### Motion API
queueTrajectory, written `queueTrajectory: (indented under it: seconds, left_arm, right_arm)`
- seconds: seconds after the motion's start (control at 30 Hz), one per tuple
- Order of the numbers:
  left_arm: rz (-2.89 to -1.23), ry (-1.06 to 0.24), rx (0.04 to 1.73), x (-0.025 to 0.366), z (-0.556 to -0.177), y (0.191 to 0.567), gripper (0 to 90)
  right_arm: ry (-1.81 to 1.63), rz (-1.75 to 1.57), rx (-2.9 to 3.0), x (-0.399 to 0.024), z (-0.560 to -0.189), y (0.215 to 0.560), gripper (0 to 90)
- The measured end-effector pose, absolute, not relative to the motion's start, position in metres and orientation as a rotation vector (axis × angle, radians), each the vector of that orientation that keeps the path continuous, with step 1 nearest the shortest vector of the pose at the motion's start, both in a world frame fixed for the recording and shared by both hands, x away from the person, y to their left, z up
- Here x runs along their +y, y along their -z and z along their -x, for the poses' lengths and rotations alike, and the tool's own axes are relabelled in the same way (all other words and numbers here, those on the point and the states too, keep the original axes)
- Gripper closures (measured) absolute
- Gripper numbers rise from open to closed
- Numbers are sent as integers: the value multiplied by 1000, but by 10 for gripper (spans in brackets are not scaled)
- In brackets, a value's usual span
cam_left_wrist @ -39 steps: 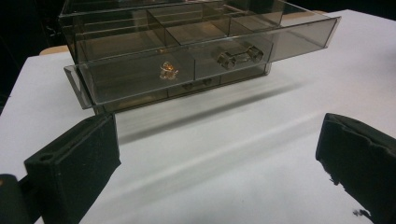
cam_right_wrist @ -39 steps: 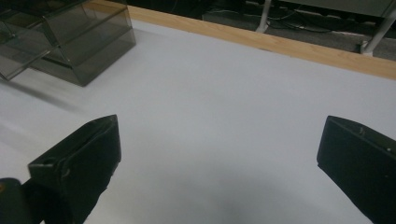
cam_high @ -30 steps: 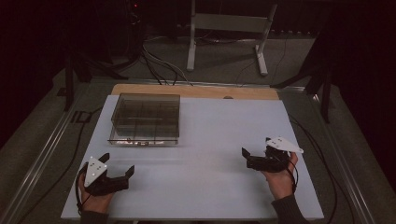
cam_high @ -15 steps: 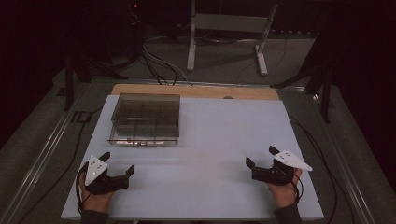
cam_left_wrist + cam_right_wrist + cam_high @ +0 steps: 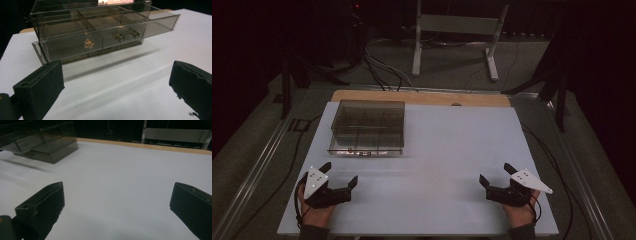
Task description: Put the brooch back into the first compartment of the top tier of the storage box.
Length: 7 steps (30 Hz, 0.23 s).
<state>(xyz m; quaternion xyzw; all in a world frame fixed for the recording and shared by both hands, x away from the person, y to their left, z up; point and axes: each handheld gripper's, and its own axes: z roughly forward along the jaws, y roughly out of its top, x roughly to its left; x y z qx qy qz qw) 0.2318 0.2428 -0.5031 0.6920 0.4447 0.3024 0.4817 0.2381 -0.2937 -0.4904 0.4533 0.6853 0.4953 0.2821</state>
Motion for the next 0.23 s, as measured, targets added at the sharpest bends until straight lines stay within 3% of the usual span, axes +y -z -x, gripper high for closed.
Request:
queueTrajectory:
  seconds: [0.23]
  left_arm:
    - [-1682, -719, 1096, 240, -232, 503, 4]
  right_arm:
    - [-1295, -1190, 1854, -290, -236, 492, 2]
